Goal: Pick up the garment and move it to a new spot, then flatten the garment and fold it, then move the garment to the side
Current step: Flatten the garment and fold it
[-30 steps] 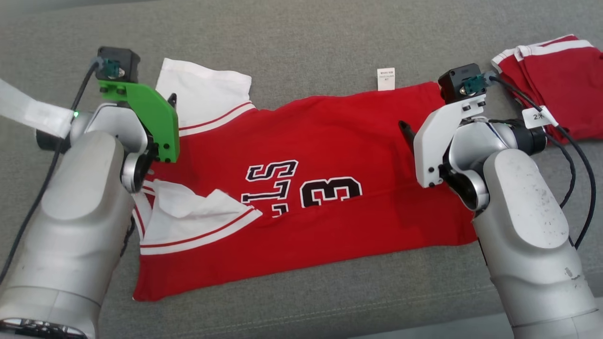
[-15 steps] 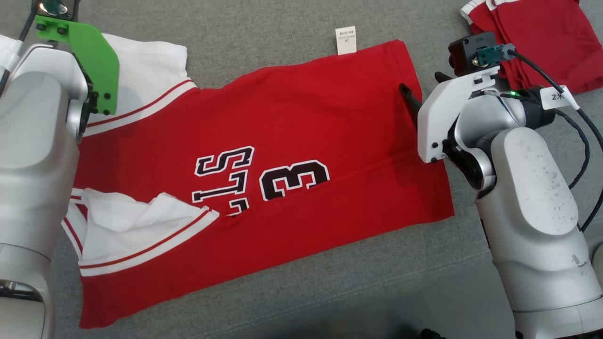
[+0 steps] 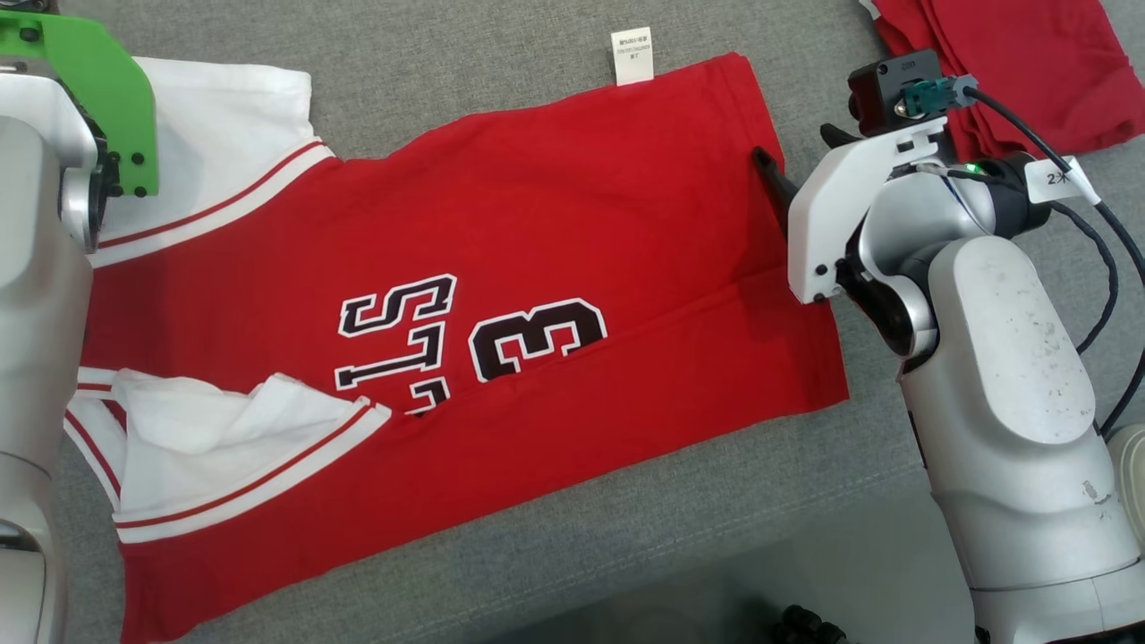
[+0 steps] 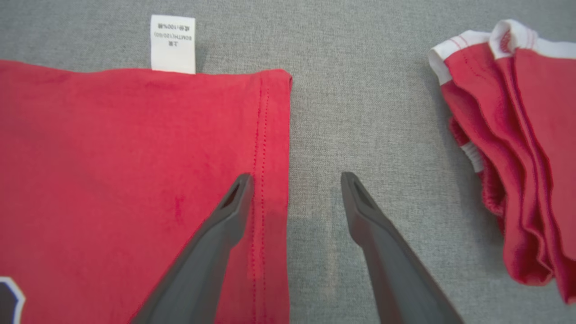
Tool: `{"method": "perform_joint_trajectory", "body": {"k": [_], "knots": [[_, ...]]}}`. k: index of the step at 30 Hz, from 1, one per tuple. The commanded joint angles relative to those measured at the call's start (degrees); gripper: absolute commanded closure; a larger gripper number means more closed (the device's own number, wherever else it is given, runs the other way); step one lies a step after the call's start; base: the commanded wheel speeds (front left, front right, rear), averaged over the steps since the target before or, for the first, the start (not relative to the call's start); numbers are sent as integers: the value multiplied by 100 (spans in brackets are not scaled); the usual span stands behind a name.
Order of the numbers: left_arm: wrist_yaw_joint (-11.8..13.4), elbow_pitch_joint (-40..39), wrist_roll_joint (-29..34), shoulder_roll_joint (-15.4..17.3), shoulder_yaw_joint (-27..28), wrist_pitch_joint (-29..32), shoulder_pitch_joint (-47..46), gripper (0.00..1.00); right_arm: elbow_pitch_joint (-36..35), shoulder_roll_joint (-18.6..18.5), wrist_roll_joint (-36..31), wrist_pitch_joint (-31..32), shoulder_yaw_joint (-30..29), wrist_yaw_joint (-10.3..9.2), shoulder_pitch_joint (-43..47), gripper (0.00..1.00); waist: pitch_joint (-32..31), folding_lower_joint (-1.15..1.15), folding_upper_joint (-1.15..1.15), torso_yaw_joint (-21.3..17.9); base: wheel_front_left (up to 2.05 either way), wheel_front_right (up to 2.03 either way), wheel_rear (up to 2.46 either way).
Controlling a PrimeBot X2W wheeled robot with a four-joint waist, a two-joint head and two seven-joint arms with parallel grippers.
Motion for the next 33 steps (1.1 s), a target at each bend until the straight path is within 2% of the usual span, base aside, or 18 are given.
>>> {"method": "perform_joint_trajectory", "body": {"k": [1,3,5,6,7,8,10,15,25,33], "knots": [[-50,89,-53,62,5,81,-36,0,-3,-6,-54,1,14,-3,15,0,-12,-1,0,-13,0,0,0],[-83,120,-111,54,38,84,-79,2,-9,-5,-45,21,36,-3,32,0,-17,-1,0,-32,0,0,0],[-116,162,-143,27,24,130,-106,14,-32,-11,-52,51,43,-3,49,0,-10,-1,0,-51,0,0,0],[-120,180,-140,11,13,131,-116,26,-42,-14,-53,55,47,-3,53,0,-3,-1,0,-59,0,0,0],[-126,195,-131,-2,-9,139,-120,51,-56,-14,-53,79,52,-3,51,0,5,-1,0,-68,0,0,0],[-120,208,-112,-8,-29,128,-133,62,-77,-26,-62,100,52,-3,49,0,20,-1,0,-73,0,0,0],[-114,222,-101,-33,-52,68,-135,100,-121,-44,-63,126,40,-3,45,0,51,-1,0,-74,0,0,0],[-79,244,-111,-215,-116,-16,-168,100,-246,-154,29,436,-80,-3,-111,0,145,-1,0,38,0,0,0],[-83,397,-159,-710,-286,-121,-207,100,-150,-559,597,1730,-293,-3,-795,0,197,-1,0,455,0,0,0],[-147,540,-216,-990,-367,-215,-354,100,412,-593,533,2055,-400,-3,-1446,0,284,-1,0,708,0,0,0]]}}
